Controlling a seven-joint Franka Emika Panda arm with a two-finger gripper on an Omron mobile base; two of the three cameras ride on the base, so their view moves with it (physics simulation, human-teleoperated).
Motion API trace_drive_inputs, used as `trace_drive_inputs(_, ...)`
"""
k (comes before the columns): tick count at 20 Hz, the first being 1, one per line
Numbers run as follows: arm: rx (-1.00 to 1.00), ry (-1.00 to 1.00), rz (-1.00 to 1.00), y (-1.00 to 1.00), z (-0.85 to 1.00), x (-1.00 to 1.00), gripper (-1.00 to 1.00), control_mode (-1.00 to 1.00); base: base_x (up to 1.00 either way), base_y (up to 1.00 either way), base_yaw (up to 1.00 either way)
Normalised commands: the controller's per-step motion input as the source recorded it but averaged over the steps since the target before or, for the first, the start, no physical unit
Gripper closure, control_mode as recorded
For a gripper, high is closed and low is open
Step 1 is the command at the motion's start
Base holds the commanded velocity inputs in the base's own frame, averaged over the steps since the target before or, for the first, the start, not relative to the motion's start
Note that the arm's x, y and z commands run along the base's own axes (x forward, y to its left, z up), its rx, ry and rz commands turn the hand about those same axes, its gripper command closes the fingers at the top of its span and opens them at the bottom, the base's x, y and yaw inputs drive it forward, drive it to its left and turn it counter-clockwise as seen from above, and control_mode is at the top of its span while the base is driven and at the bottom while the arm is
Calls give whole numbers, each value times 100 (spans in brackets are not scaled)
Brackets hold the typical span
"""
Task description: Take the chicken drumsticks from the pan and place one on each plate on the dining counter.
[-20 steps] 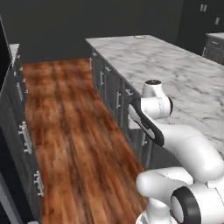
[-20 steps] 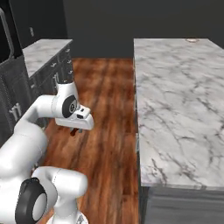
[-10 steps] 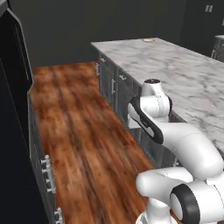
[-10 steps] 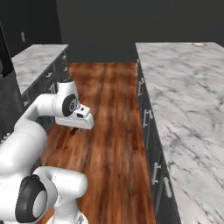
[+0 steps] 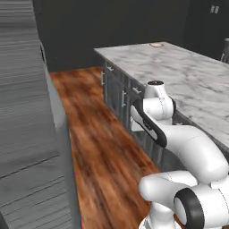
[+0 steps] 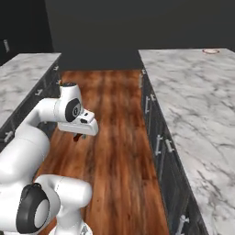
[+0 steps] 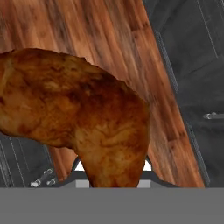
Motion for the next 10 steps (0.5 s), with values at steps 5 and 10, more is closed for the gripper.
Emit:
trace_drive_inputs(5, 0, 0, 0, 0, 0, 0, 100, 100, 100, 50, -14)
trace_drive_inputs(10, 0, 0, 0, 0, 0, 0, 100, 100, 100, 44, -12)
